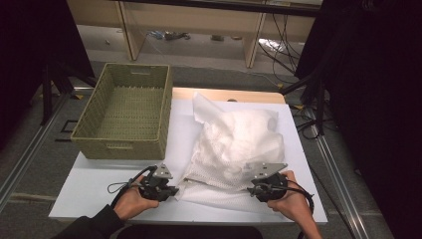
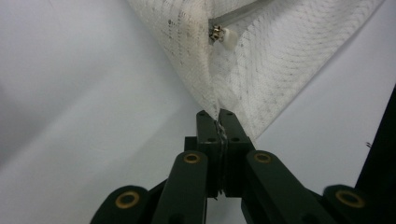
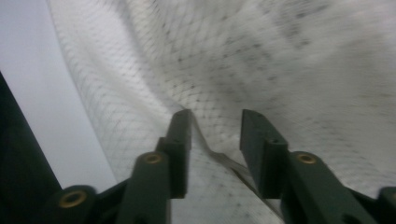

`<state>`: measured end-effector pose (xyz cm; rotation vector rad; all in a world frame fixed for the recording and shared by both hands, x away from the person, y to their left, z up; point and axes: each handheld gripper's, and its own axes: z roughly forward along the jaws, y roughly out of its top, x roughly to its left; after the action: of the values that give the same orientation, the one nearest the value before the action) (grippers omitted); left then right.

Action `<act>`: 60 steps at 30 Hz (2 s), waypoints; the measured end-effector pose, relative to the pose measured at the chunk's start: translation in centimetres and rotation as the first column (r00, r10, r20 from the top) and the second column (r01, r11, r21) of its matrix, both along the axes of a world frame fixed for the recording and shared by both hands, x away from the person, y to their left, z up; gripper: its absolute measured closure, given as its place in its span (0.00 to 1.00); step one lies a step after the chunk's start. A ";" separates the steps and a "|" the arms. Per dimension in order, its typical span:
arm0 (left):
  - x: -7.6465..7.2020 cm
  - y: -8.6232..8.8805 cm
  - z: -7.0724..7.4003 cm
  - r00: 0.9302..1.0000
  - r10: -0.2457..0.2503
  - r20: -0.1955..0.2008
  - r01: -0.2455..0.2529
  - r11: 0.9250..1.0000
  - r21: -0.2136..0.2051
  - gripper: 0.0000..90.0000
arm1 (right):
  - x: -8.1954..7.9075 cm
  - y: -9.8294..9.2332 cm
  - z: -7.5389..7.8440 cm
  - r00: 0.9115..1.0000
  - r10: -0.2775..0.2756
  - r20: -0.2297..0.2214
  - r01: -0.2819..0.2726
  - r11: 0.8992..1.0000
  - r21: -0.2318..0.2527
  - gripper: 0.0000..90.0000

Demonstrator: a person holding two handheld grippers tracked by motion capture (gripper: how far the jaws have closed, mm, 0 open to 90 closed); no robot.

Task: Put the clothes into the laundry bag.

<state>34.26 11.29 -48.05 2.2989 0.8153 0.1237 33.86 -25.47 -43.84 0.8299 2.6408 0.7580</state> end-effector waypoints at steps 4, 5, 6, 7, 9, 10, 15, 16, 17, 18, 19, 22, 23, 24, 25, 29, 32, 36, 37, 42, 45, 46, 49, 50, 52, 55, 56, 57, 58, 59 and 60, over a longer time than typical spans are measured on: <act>0.2 0.6 -0.2 1.000 0.011 -0.002 -0.011 1.000 0.020 0.98 | -1.0 -1.5 0.6 0.997 -0.077 0.030 0.076 0.995 0.059 0.61; 0.2 0.7 -0.2 1.000 0.011 -0.001 -0.011 1.000 0.025 0.98 | -1.0 -2.1 0.6 0.994 -0.083 0.078 0.077 0.994 0.074 0.60; 0.3 0.8 -0.2 1.000 0.012 0.000 -0.012 1.000 0.025 0.98 | -1.3 -2.6 0.7 0.991 -0.115 0.072 0.109 0.991 0.082 0.59; 0.2 0.8 -0.1 1.000 0.020 -0.005 -0.020 1.000 0.018 0.99 | -1.5 -3.2 0.8 0.988 -0.138 0.067 0.132 0.988 0.084 0.59; 0.2 0.9 0.0 1.000 0.017 -0.004 -0.017 1.000 0.021 0.99 | -1.8 -3.6 0.8 0.982 -0.179 0.068 0.172 0.980 0.102 0.58; 0.3 1.0 0.0 1.000 0.010 0.002 -0.010 1.000 0.020 0.99 | -1.9 -4.0 0.9 0.978 -0.195 0.073 0.187 0.976 0.108 0.57; 0.3 1.3 -0.2 1.000 0.013 -0.011 -0.013 1.000 0.022 0.99 | -2.2 -5.7 1.0 0.956 -0.260 0.133 0.245 0.962 0.116 0.52; 0.2 1.2 -0.1 1.000 0.000 -0.005 0.000 1.000 0.027 0.99 | -2.2 -5.9 0.9 0.957 -0.256 0.136 0.240 0.962 0.127 0.52; 0.0 1.2 0.0 1.000 -0.019 -0.014 0.019 0.999 0.042 0.99 | -2.3 -6.1 1.0 0.955 -0.260 0.145 0.242 0.962 0.126 0.52; -0.1 1.1 0.1 0.999 -0.029 -0.020 0.030 0.999 0.037 0.99 | -2.5 -6.1 1.0 0.950 -0.284 0.128 0.266 0.954 0.137 0.51; -0.2 1.1 0.1 0.999 -0.031 -0.025 0.031 0.999 0.027 0.99 | -2.6 -6.3 1.0 0.950 -0.283 0.134 0.265 0.954 0.136 0.51; -0.3 1.1 0.2 0.997 -0.065 -0.037 0.067 0.997 0.050 0.99 | -2.8 -6.7 0.9 0.946 -0.296 0.133 0.279 0.951 0.132 0.50; -0.5 1.0 0.2 0.997 -0.056 -0.050 0.058 0.997 0.041 0.99 | -2.9 -6.9 0.9 0.945 -0.298 0.137 0.280 0.950 0.134 0.50; -0.5 1.0 0.2 0.996 -0.068 -0.052 0.069 0.997 0.032 0.99 | -3.2 -7.0 1.0 0.940 -0.317 0.123 0.300 0.944 0.141 0.50; -0.7 1.0 0.2 0.996 -0.071 -0.058 0.074 0.997 0.037 0.99 | -3.2 -7.1 0.9 0.943 -0.306 0.131 0.288 0.948 0.138 0.50; -0.8 1.1 0.3 0.997 -0.077 -0.031 0.079 0.995 0.067 0.99 | -3.7 -7.3 0.9 0.935 -0.333 0.122 0.313 0.936 0.158 0.47; -0.8 1.2 0.3 0.997 -0.071 -0.033 0.073 0.995 0.074 0.99 | -4.1 -7.4 0.7 0.933 -0.337 0.127 0.311 0.932 0.184 0.44; -1.3 1.1 0.6 0.995 -0.095 -0.013 0.095 0.993 0.071 0.94 | -4.8 -7.1 0.7 0.934 -0.333 0.127 0.306 0.932 0.196 0.43; -1.4 1.1 0.6 0.996 -0.091 -0.014 0.091 0.994 0.057 0.89 | -5.1 -6.8 0.7 0.932 -0.347 0.102 0.321 0.923 0.211 0.43; -2.0 1.1 1.1 1.000 0.004 0.016 -0.003 0.999 -0.033 0.64 | -5.4 -6.4 0.6 0.941 -0.319 0.115 0.290 0.933 0.214 0.43; -2.1 1.3 1.5 0.999 0.022 0.049 -0.020 0.999 -0.034 0.53 | -5.5 -6.3 0.6 0.942 -0.315 0.117 0.285 0.934 0.214 0.42; -2.4 1.3 1.8 0.996 0.057 0.064 -0.055 0.998 -0.042 0.49 | -5.6 -6.2 0.6 0.940 -0.318 0.121 0.286 0.931 0.226 0.41; -2.6 1.5 2.1 0.995 0.065 0.074 -0.061 0.996 -0.058 0.44 | -5.6 -6.2 0.6 0.942 -0.314 0.118 0.282 0.931 0.231 0.41; -2.8 1.6 2.4 0.994 0.072 0.086 -0.067 0.996 -0.060 0.42 | -5.7 -6.0 0.6 0.944 -0.313 0.107 0.281 0.929 0.239 0.41; -3.1 1.8 2.6 0.993 0.084 0.088 -0.076 0.993 -0.087 0.40 | -5.8 -6.0 0.7 0.944 -0.310 0.115 0.277 0.932 0.234 0.41; -3.4 2.2 3.0 0.991 0.100 0.094 -0.090 0.990 -0.104 0.37 | -6.0 -5.8 0.7 0.947 -0.307 0.099 0.274 0.928 0.254 0.41; -3.4 2.2 3.0 0.991 0.100 0.094 -0.090 0.990 -0.104 0.36 | -6.1 -5.7 0.7 0.950 -0.294 0.102 0.261 0.932 0.252 0.41; -3.6 2.4 3.2 0.990 0.107 0.096 -0.096 0.988 -0.117 0.36 | -6.1 -5.7 0.7 0.950 -0.294 0.102 0.261 0.932 0.252 0.41; -3.8 2.7 3.4 0.989 0.112 0.098 -0.100 0.987 -0.124 0.34 | -6.3 -5.5 0.7 0.953 -0.287 0.098 0.255 0.933 0.253 0.40; -3.8 2.8 3.5 0.987 0.123 0.101 -0.110 0.986 -0.126 0.33 | -6.5 -5.5 0.7 0.950 -0.293 0.108 0.259 0.932 0.253 0.40; -3.9 2.9 3.6 0.988 0.118 0.101 -0.103 0.984 -0.143 0.31 | -6.7 -5.4 0.7 0.949 -0.302 0.092 0.270 0.927 0.262 0.40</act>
<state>30.37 14.19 -44.45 2.0995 0.8674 0.2336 27.18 -30.83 -43.15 1.1583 2.2693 1.0322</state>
